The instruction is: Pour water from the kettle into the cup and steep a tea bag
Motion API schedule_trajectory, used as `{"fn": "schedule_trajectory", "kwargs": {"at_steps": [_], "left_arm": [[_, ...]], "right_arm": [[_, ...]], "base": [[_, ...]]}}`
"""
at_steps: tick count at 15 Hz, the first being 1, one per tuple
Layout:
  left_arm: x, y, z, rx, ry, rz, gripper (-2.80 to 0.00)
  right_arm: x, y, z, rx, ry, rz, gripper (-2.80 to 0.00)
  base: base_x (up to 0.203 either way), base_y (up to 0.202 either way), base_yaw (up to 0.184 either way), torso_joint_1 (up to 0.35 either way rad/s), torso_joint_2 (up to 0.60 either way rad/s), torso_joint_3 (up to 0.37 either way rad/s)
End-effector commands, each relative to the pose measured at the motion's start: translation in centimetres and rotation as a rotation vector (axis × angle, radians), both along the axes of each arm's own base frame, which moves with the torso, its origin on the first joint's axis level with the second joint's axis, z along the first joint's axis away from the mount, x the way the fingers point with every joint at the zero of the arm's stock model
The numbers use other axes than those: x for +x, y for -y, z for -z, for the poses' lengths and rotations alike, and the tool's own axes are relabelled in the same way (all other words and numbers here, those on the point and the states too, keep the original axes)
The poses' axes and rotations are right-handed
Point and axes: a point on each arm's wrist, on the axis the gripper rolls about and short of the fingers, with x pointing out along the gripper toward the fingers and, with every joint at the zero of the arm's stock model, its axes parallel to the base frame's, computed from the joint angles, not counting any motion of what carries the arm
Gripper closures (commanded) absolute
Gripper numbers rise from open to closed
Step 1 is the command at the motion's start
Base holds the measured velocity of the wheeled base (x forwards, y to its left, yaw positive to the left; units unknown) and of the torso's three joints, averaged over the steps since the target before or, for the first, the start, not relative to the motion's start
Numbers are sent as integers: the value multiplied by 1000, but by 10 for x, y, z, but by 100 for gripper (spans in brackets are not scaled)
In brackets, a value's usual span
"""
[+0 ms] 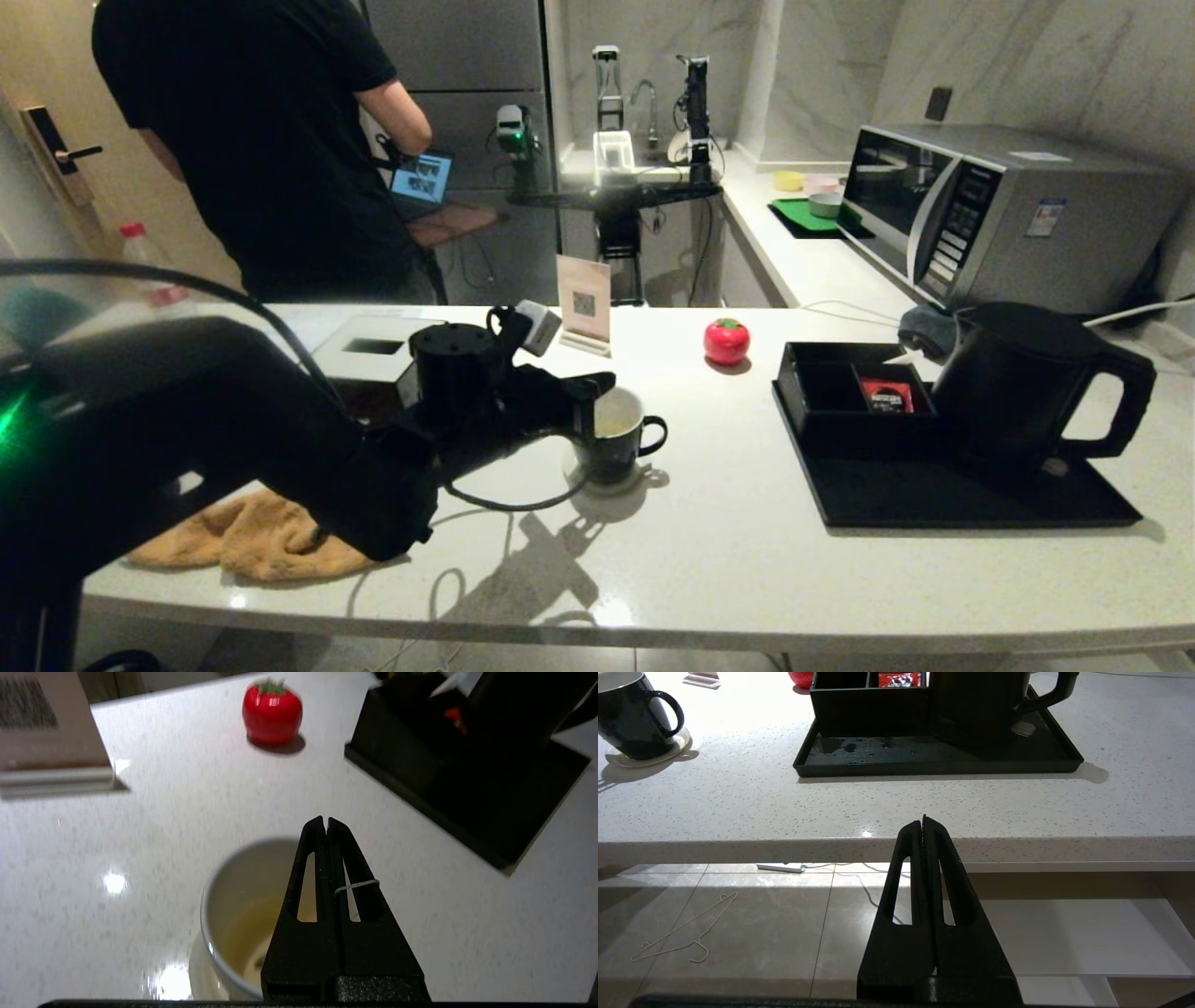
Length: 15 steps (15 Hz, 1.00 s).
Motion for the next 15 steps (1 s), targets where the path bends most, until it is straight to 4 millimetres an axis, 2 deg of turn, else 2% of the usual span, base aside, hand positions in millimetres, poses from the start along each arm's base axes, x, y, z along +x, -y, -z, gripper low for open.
{"fn": "schedule_trajectory", "kwargs": {"at_steps": [1,10,15], "left_arm": [[3,3,-7,-21,41,-3,0],[10,19,-63,-102,236,-61,0],[13,24,-77,-112,299,-114,0]], "right_arm": [[0,0,0,0,-1,0,0],[0,0,0,0,-2,0,0],[0,0,0,0,-2,0,0]], "base": [[0,0,0,0,0,0],[0,0,0,0,0,0],[0,0,0,0,0,0]]}}
